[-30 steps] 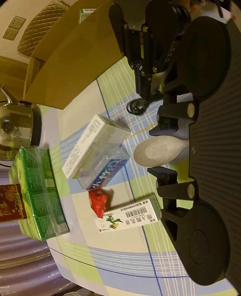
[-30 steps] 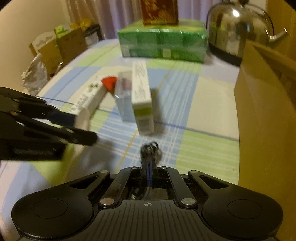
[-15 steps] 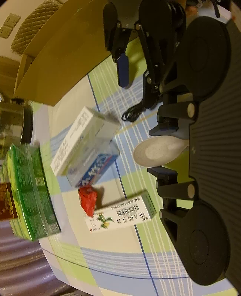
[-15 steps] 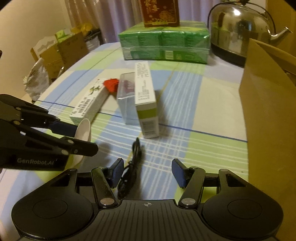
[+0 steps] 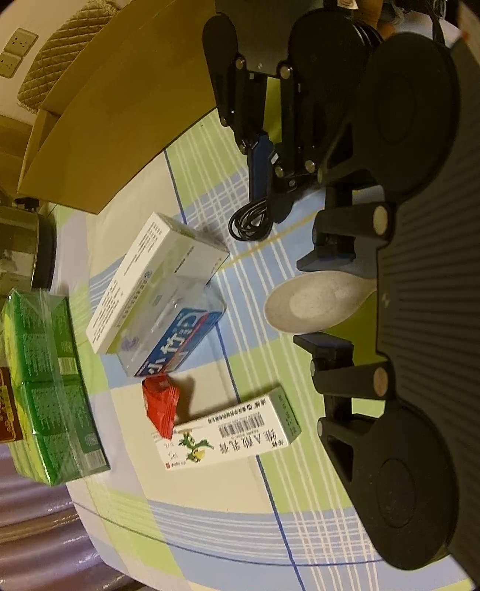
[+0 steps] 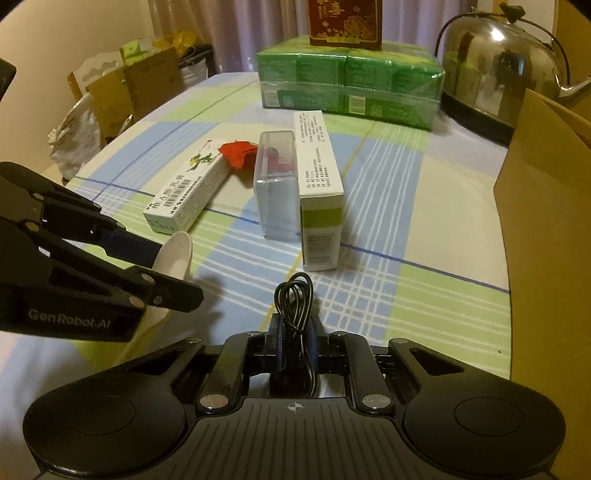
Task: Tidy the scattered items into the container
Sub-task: 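Lift the cable and spoon and carry them toward the cardboard box with both tools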
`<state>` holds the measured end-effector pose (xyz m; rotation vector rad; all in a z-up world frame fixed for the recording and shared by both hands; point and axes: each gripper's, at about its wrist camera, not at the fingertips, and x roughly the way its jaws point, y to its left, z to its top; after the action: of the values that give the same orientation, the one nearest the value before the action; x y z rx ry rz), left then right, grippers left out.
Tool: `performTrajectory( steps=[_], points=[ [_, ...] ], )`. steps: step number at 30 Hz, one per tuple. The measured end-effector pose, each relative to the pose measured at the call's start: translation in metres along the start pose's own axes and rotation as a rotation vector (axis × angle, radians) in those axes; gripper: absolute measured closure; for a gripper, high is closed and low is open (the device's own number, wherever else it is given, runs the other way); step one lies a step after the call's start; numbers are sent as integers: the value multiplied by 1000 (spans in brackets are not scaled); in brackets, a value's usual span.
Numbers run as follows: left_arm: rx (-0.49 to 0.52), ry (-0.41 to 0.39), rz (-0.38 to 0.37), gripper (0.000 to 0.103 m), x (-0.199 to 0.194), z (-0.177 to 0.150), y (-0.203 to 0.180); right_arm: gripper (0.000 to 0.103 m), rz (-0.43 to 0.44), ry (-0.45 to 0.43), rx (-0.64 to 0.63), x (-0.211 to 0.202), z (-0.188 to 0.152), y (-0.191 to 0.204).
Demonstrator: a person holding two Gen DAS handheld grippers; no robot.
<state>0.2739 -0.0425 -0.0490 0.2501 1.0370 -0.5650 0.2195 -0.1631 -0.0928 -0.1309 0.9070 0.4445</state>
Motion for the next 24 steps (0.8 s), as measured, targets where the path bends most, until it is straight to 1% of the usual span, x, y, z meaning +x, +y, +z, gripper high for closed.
performTrajectory(
  steps=[3, 8, 15, 24],
  points=[
    [2, -6, -11, 73, -2, 1, -2, 93, 2, -15, 14, -5, 1, -2],
    [-10, -29, -24, 73, -9, 6, -3, 94, -1, -68, 42, -22, 10, -6],
    [-22, -54, -20, 73, -16, 13, -2, 94, -21, -122, 78, -42, 18, -14],
    [-25, -102, -29, 73, -33, 22, -11, 94, -39, -183, 92, -63, 23, -19]
  ],
)
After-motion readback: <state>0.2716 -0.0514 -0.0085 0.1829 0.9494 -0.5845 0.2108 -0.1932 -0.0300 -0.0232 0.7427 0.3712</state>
